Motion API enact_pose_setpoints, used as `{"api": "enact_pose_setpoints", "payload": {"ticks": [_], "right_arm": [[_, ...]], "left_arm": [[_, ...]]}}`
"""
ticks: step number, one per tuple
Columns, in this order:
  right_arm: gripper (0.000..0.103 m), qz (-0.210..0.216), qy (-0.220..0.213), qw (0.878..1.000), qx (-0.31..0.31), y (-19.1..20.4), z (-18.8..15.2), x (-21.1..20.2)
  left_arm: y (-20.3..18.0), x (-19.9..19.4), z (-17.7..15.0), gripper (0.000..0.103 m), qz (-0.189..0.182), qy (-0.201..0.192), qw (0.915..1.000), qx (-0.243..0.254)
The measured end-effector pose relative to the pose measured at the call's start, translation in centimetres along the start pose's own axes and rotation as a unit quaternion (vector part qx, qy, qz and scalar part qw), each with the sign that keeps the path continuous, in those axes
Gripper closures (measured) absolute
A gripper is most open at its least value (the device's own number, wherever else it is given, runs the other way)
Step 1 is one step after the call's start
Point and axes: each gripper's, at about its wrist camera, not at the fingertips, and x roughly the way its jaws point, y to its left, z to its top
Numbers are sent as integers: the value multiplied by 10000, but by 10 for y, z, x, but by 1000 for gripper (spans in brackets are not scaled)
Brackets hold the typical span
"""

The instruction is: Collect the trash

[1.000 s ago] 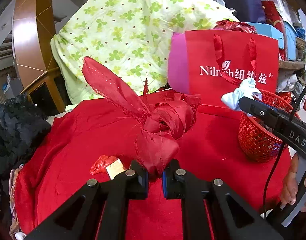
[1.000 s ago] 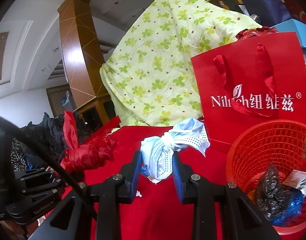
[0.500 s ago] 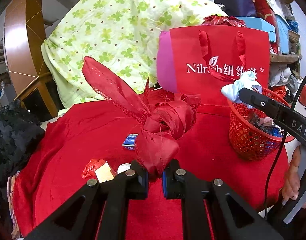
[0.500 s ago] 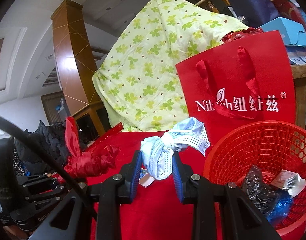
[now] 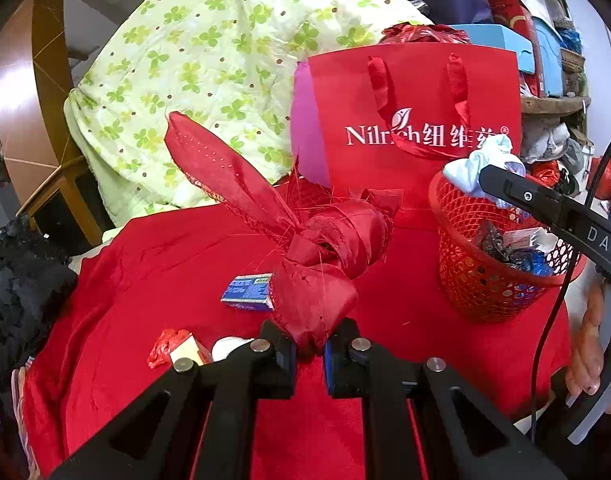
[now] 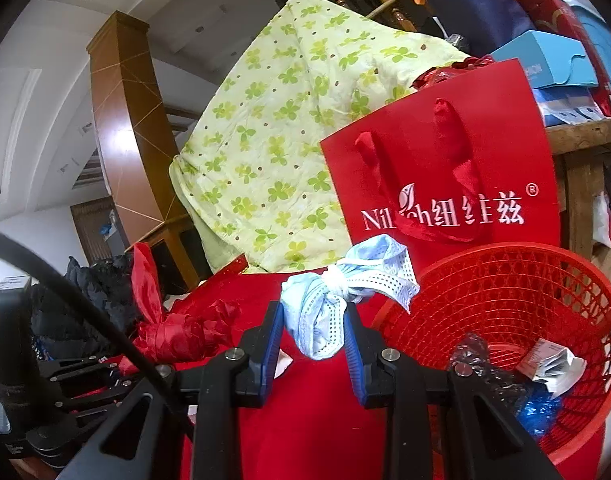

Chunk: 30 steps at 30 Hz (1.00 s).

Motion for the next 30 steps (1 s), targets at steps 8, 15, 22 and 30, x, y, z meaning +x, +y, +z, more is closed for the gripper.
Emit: {"api": "enact_pose_setpoints", "payload": {"ticks": [8, 15, 22, 30], "right_arm": [[72, -120, -90, 9998, 127, -17, 2, -10], [72, -271, -216, 9988, 356, -37, 6, -20], [72, -588, -470, 9938, 820, -69, 13, -37], [71, -800, -569, 9812, 1659, -115, 18, -44]], "left_arm": [[-19, 3, 11, 92, -113, -56, 9997, 191], [-35, 10, 23, 92, -350, -87, 9989, 308], [-54, 23, 43, 92, -1351, -73, 9905, 244], [-97, 46, 70, 87, -2275, 32, 9729, 408]]}}
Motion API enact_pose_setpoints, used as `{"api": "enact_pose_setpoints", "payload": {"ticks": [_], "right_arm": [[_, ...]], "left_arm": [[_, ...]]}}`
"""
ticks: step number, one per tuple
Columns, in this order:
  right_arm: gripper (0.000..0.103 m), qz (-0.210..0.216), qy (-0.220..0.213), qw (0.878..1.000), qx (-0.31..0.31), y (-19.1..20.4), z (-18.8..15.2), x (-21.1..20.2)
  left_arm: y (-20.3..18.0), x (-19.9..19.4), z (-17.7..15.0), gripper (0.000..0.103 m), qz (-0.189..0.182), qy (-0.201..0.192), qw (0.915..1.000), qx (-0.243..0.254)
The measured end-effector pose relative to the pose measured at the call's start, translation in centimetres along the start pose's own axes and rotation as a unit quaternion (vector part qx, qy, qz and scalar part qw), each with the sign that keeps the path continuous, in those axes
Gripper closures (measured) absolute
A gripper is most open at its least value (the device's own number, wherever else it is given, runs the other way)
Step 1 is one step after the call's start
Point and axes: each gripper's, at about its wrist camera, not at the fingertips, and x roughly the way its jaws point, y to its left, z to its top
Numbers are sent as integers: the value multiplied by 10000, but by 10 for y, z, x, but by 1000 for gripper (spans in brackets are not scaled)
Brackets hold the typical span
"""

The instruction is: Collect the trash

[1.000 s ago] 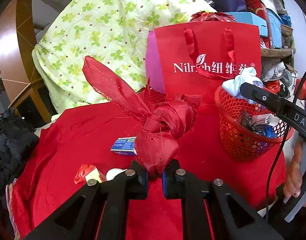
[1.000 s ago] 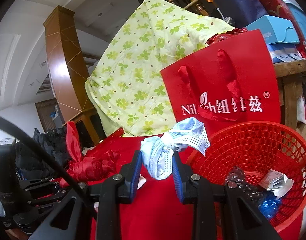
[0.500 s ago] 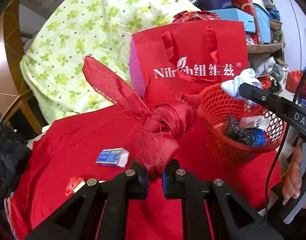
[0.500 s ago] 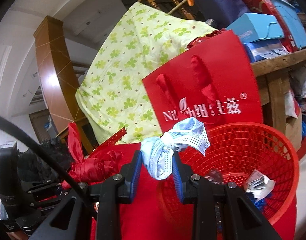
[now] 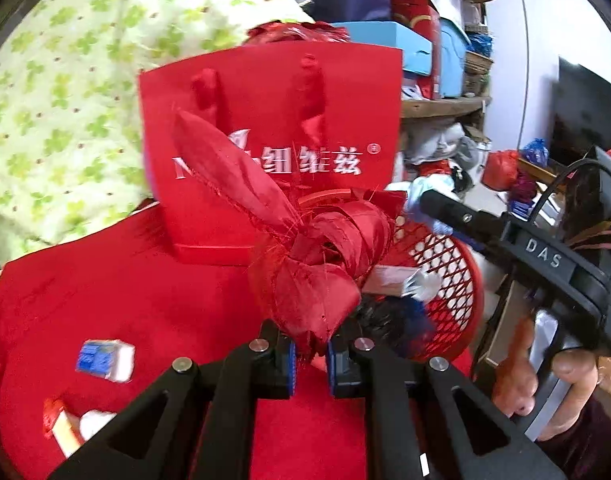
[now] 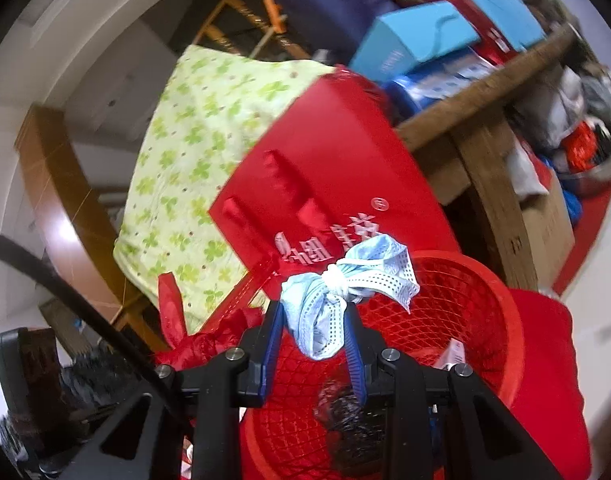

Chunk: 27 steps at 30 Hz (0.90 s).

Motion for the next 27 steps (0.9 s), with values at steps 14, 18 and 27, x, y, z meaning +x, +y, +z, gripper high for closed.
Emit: {"api": "enact_pose_setpoints", "payload": {"ticks": [14, 18, 27], "right_arm": [[35, -224, -11, 9982, 563, -33, 10, 11], [35, -198, -123, 9992, 337, -19, 8, 9], [35, 123, -313, 9952, -916, 55, -17, 6]], "left_arm": [[-1, 16, -11, 44, 122, 173, 9995, -214], [11, -3, -33, 36, 352, 117, 9989, -302], [65, -44, -104, 35, 1074, 380, 9896, -884]]}}
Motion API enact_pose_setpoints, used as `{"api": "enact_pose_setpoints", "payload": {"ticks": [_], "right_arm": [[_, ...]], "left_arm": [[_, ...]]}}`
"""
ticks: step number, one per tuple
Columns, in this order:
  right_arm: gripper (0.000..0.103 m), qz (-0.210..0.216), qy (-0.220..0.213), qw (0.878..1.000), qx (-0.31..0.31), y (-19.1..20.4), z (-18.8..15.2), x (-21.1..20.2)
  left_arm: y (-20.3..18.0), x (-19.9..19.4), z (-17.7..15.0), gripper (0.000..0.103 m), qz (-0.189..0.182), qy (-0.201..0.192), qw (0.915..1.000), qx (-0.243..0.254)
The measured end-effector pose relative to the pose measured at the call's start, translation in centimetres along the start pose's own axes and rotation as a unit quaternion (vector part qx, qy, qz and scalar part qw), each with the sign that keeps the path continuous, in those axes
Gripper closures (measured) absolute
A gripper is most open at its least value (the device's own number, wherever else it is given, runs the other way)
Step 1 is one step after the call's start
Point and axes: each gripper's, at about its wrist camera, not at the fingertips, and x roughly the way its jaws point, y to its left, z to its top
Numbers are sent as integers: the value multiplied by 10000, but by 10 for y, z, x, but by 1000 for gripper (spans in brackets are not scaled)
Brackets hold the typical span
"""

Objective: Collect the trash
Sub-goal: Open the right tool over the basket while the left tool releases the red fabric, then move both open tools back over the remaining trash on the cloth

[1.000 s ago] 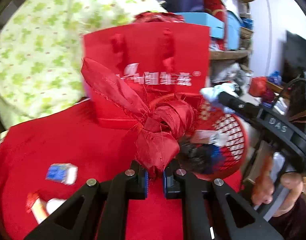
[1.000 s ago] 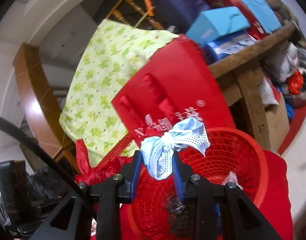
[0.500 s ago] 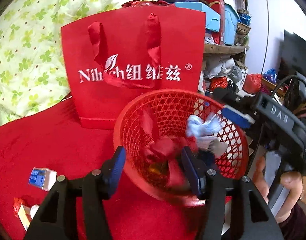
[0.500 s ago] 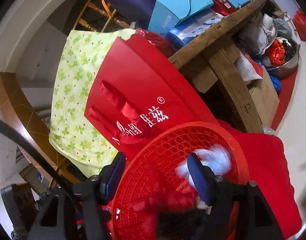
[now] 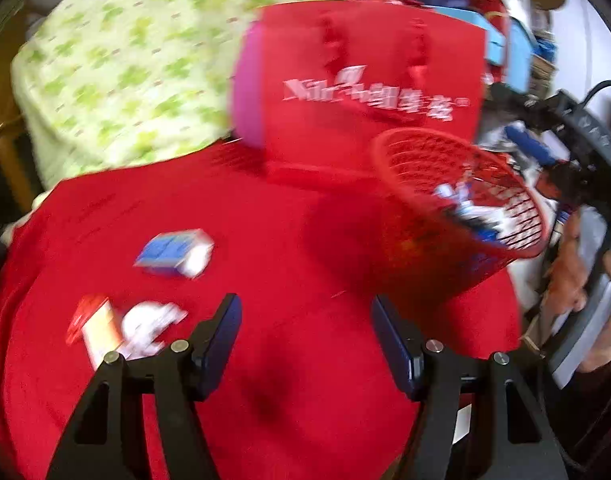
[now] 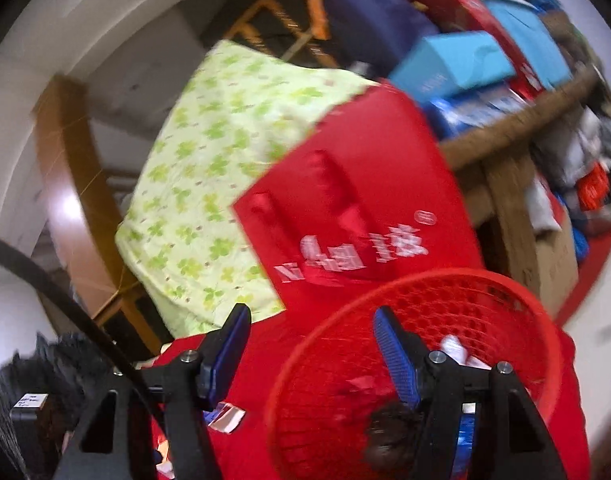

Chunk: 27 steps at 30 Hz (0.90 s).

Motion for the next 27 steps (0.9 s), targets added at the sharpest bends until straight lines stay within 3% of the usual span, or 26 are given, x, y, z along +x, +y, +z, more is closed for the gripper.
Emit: {"api": "enact_pose_setpoints", "payload": {"ticks": [6, 12, 27], "right_arm": [[35, 496, 131, 9970, -581, 54, -21, 5], [35, 867, 741, 9923, -476, 83, -44, 32], [35, 860, 2016, 9754, -245, 115, -97, 96]], "left_arm": [[57, -17, -33, 35, 534, 54, 9968, -589], [98, -32, -61, 35, 915, -23, 9910, -974], [168, -24, -112, 35, 1009, 141, 9769, -1879]]}}
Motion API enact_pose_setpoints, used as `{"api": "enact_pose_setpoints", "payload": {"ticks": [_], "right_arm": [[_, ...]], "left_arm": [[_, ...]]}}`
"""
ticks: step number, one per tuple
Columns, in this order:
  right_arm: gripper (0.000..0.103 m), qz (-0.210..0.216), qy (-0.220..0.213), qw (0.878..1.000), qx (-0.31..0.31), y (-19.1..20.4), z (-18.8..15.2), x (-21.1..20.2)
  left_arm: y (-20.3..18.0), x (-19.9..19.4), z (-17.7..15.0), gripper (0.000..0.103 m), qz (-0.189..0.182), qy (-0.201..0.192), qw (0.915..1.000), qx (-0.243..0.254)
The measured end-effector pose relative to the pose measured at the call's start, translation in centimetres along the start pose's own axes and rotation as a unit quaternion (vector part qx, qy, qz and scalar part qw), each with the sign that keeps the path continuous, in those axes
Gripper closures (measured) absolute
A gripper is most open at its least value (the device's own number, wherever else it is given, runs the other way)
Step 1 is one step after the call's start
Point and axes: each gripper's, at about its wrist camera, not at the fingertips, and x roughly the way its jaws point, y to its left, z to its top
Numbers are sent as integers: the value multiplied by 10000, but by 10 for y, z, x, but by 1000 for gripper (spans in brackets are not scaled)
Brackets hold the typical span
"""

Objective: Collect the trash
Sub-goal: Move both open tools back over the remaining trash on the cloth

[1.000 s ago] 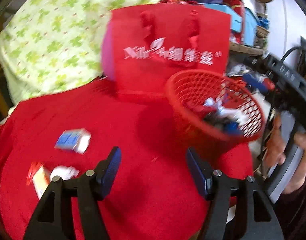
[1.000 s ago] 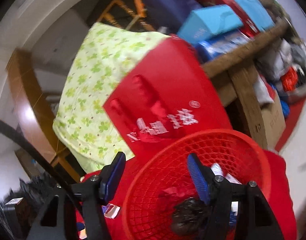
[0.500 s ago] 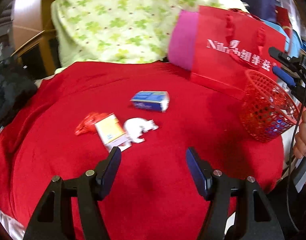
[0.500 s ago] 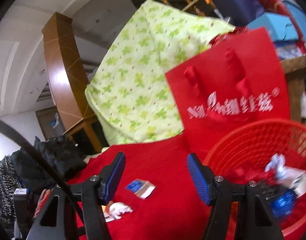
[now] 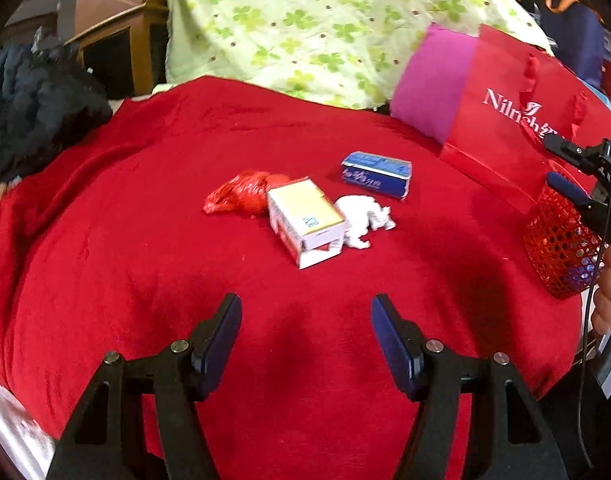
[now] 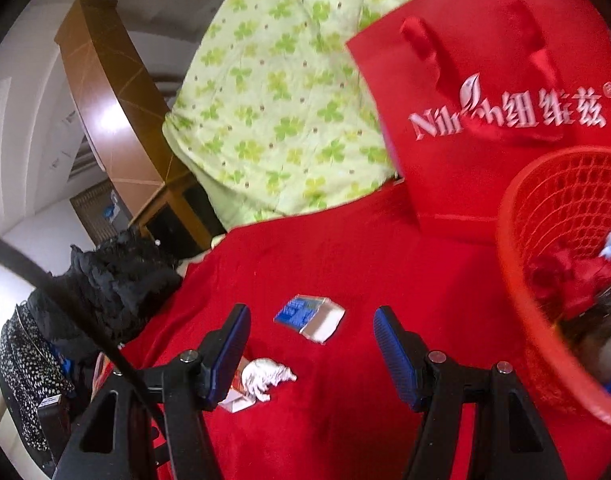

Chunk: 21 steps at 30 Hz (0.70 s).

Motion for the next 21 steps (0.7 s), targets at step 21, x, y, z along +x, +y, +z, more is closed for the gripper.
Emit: {"api": "enact_pose_setpoints", "payload": {"ticks": [21], "right_arm": [[45, 448, 2312, 9667, 1003, 32, -60, 166]], "left_arm": [[53, 36, -18, 35, -280, 89, 9980, -566]]}}
